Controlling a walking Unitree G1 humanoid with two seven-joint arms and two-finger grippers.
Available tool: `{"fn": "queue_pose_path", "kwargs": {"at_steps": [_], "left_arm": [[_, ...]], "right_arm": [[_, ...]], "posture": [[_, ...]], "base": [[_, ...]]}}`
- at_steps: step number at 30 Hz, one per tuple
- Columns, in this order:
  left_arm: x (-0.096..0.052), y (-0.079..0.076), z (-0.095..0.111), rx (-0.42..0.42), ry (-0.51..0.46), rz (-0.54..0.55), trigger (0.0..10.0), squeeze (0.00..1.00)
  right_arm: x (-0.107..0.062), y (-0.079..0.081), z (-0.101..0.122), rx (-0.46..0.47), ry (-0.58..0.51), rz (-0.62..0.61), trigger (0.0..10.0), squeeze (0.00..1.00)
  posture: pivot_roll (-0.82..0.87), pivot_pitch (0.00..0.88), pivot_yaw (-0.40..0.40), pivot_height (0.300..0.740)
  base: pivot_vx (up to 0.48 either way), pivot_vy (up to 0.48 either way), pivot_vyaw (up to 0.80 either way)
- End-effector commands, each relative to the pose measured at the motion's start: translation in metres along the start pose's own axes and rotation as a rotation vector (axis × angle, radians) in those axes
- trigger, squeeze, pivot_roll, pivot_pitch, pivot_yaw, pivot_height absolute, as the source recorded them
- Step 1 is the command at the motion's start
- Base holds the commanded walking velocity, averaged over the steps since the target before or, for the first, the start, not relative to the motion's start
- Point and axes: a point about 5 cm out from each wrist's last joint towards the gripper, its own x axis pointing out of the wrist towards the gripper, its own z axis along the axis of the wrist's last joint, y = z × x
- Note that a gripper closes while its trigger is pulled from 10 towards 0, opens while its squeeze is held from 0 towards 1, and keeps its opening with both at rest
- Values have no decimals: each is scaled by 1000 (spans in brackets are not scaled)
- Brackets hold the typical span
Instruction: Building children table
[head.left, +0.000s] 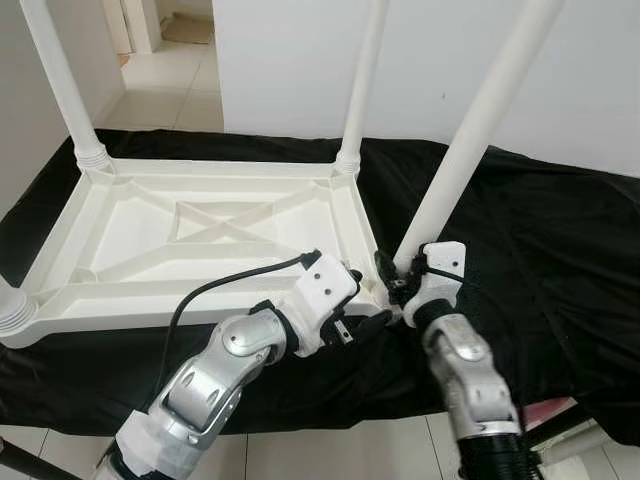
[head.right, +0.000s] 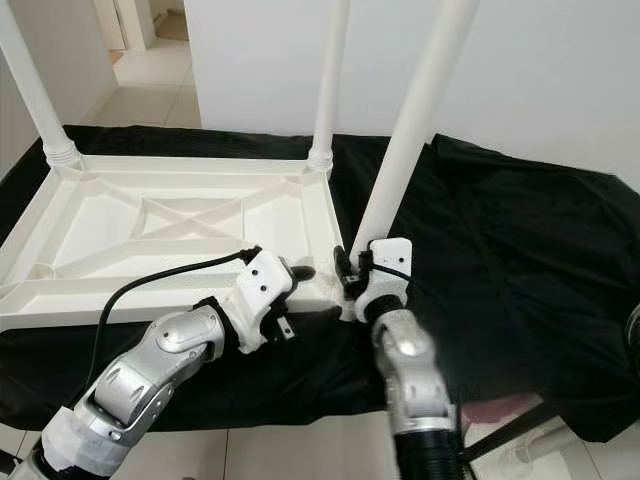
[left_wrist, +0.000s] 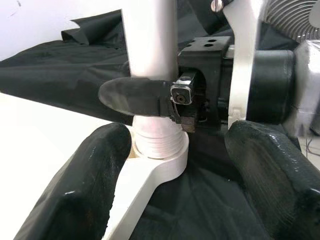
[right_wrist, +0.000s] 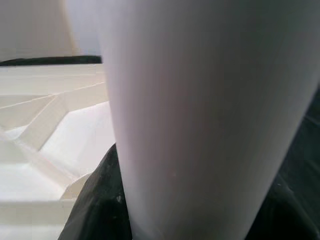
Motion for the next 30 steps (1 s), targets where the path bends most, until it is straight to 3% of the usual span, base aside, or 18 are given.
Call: {"fn": "queue_pose_path", "kwargs": {"at_steps": [1, 8, 14, 15, 18, 25, 26, 28, 29, 30], "left_arm": [[-1, -2, -2, 6, 4, -14, 10000, 0], [-1, -1, -2, 7, 7, -10, 10000, 0], [-1, -1, -1, 8, 7, -7, 10000, 0], [-1, 0, 0, 8, 6, -4, 10000, 0], [-2, 1, 0, 8, 6, -1, 10000, 0], [-3, 5, 0, 14, 8, 15, 10000, 0], [-2, 5, 0, 14, 8, 16, 10000, 0], [-2, 5, 1, 14, 7, 16, 10000, 0], [-1, 5, 1, 14, 6, 17, 10000, 0], [-1, 5, 1, 14, 6, 18, 10000, 0]], "right_arm": [[-8, -6, -9, 33, 48, -160, 10000, 0], [-8, 5, -3, 70, 22, -145, 10000, 0], [-10, 3, 5, 47, -15, -125, 10000, 0], [-10, 3, 7, 62, -29, -112, 10000, 1000], [-9, 2, 9, 63, -41, -98, 10000, 1000], [-7, -10, 11, 43, -32, 75, 10000, 1000], [-6, -11, 11, 48, -21, 145, 10000, 369], [-6, -12, 11, 51, -13, 194, 10000, 369], [-6, -12, 11, 40, -14, 238, 10000, 0], [-6, -13, 12, 32, -15, 263, 10000, 0]], "posture": [[-53, 61, -74, 740], [-52, 71, -72, 740], [-50, 82, -71, 740], [-51, 91, -62, 740], [-51, 91, -62, 740], [-54, 96, -62, 740], [-55, 96, -65, 740], [-55, 96, -65, 740], [-57, 95, -63, 740], [-57, 95, -63, 740]], "base": [[0, 0, 0], [0, 0, 0], [0, 0, 0], [0, 0, 0], [0, 0, 0], [0, 0, 0], [0, 0, 0], [0, 0, 0], [0, 0, 0], [0, 0, 0]]}}
